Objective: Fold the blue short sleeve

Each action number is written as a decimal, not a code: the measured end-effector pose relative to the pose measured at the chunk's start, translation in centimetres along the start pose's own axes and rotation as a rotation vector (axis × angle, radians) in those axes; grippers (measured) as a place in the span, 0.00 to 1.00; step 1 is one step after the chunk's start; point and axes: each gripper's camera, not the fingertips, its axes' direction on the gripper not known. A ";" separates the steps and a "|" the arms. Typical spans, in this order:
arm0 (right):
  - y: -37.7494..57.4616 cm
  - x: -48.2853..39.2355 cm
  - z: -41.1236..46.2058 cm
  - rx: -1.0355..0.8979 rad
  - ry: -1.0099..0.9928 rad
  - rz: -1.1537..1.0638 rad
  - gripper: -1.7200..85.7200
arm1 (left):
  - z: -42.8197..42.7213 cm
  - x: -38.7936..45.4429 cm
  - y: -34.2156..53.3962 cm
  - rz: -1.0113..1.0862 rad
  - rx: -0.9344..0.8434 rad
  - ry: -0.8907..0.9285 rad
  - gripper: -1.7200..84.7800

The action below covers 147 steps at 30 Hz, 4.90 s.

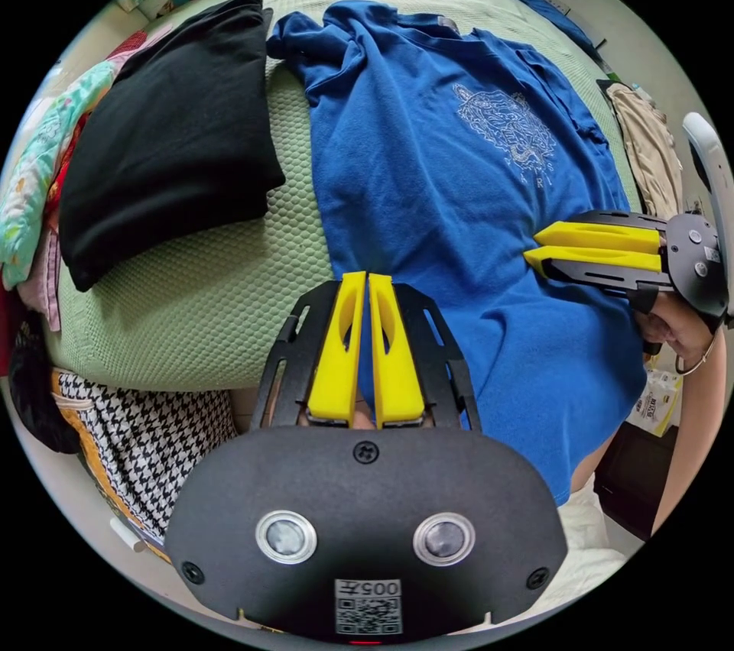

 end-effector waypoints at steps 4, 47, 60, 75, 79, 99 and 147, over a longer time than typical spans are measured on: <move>0.3 -0.2 -0.3 0.001 -0.004 0.002 0.05 | 0.0 -0.3 0.2 -0.012 0.012 0.020 0.04; 4.0 -5.1 -5.0 0.026 0.015 -0.038 0.05 | -0.2 1.5 2.1 0.011 0.043 -0.032 0.04; 6.7 7.2 -13.9 0.236 0.109 0.199 0.07 | -0.3 1.3 2.7 0.011 0.064 -0.014 0.04; 1.7 9.6 -11.7 0.213 0.213 0.335 0.01 | -0.4 0.2 2.6 0.076 0.049 0.056 0.04; 4.2 14.2 -16.0 0.317 0.135 0.494 0.01 | -0.6 0.7 2.7 0.104 0.053 0.015 0.04; 2.6 14.5 -16.9 0.290 0.221 0.416 0.08 | -1.4 0.6 2.7 0.105 0.057 -0.036 0.04; 14.0 20.8 -12.5 0.180 0.149 0.725 0.02 | -9.5 -7.9 3.5 -0.016 0.075 0.260 0.02</move>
